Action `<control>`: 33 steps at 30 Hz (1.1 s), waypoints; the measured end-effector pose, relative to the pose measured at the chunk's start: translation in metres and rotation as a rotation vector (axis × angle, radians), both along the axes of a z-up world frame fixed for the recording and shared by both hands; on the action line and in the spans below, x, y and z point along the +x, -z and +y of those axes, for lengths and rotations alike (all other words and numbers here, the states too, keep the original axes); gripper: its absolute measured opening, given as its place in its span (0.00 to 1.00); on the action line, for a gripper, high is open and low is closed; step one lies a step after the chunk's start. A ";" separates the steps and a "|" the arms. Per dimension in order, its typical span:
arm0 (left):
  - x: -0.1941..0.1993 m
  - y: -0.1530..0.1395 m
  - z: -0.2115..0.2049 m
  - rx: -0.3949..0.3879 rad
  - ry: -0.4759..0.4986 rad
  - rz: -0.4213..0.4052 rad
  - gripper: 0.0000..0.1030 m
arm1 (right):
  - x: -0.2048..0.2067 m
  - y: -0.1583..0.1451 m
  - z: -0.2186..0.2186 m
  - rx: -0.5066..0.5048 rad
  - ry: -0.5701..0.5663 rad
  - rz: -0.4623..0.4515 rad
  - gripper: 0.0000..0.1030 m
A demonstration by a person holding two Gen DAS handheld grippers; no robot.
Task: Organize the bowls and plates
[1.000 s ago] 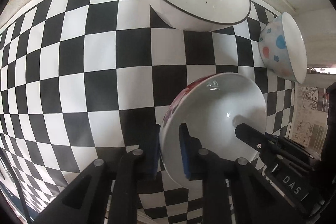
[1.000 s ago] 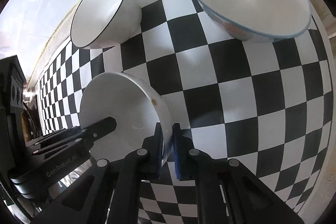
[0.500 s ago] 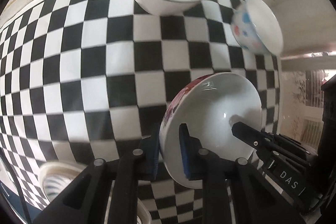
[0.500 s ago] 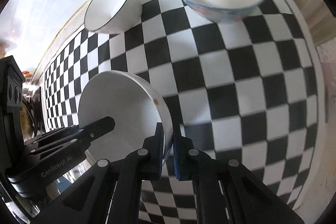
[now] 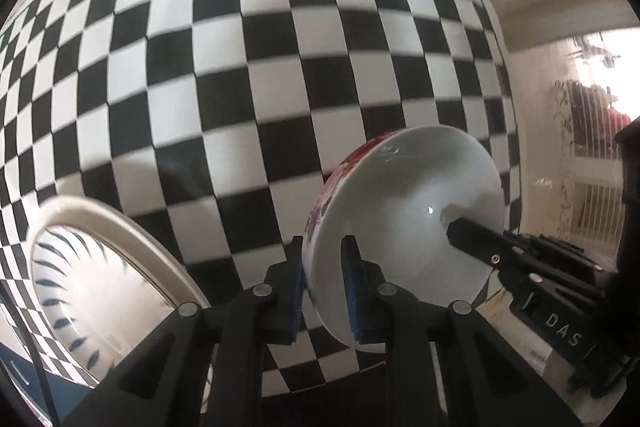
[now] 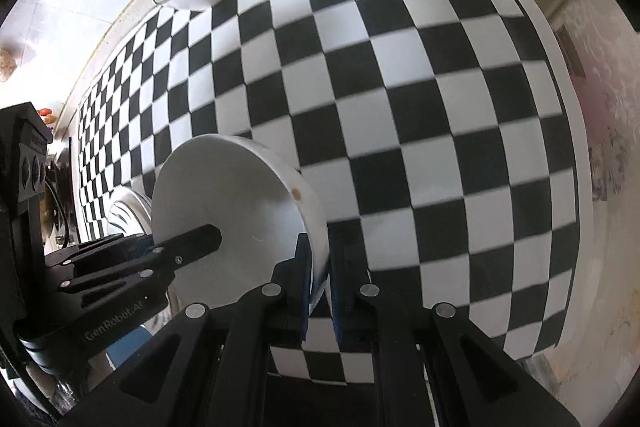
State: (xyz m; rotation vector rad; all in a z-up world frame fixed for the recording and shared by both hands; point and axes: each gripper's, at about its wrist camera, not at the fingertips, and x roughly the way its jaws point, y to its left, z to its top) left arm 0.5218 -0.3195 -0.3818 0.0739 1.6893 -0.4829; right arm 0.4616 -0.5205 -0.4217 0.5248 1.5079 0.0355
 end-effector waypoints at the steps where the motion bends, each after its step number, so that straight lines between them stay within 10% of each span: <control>1: -0.003 0.002 -0.001 0.005 0.004 0.007 0.15 | -0.004 0.002 0.000 0.000 -0.001 0.006 0.09; 33: -0.043 0.042 -0.012 0.067 0.044 0.104 0.16 | -0.019 0.035 0.008 0.008 -0.017 0.093 0.09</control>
